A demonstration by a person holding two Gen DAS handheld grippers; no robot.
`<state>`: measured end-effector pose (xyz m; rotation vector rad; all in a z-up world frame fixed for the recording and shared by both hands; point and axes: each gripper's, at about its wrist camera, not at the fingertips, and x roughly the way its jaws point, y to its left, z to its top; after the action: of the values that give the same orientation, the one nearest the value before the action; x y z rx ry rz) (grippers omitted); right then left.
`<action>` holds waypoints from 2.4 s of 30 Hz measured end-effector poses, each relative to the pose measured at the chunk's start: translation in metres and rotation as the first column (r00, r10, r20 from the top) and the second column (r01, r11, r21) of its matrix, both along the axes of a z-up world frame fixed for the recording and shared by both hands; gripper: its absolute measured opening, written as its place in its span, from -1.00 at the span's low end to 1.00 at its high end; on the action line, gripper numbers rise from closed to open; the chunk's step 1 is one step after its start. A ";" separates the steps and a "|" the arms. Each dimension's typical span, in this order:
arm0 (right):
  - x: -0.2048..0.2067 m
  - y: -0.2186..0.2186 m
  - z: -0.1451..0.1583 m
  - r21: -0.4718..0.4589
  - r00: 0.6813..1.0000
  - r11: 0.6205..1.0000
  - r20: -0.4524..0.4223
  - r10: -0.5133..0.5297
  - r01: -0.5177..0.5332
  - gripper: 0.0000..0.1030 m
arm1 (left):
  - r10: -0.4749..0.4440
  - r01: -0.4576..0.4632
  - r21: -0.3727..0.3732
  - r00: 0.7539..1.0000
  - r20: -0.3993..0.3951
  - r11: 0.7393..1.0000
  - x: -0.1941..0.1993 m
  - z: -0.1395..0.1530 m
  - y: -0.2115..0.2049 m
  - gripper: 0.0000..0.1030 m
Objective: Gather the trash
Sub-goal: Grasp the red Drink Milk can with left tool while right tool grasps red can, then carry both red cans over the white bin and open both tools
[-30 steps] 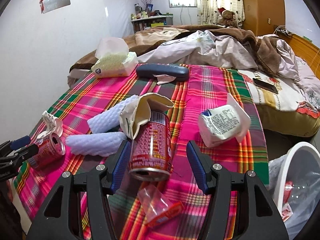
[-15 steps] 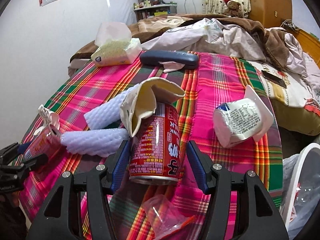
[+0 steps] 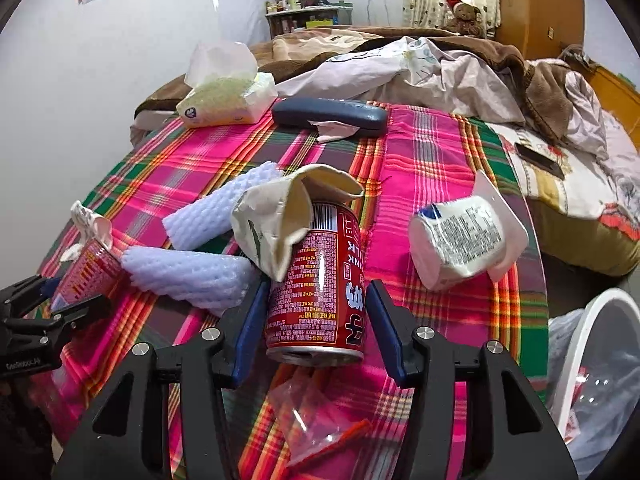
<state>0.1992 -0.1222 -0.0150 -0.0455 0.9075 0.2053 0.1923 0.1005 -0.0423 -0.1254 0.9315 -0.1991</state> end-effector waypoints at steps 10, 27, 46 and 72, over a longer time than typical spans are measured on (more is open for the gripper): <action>0.001 -0.001 -0.002 0.002 1.000 1.000 0.007 -0.020 0.020 0.05 | 0.044 -0.044 0.004 0.999 -0.019 0.999 0.004 -0.005 0.001 0.08; -0.025 -0.028 0.012 0.075 0.998 0.996 0.035 -0.052 0.049 0.03 | 0.031 -0.029 -0.036 0.998 0.060 0.999 -0.023 0.026 -0.017 0.07; -0.039 -0.067 0.009 0.055 0.997 0.996 0.009 -0.077 0.077 0.02 | -0.046 0.050 -0.049 0.997 0.068 0.998 -0.032 0.030 -0.066 0.07; -0.047 -0.097 0.023 0.109 0.988 0.984 0.043 -0.146 0.141 0.02 | -0.114 0.116 -0.022 0.989 0.089 0.993 -0.035 0.043 -0.109 0.07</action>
<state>0.1520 -0.2192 0.0080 0.1126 0.8438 0.1171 0.1572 -0.0083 0.0003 -0.0868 0.8490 -0.3219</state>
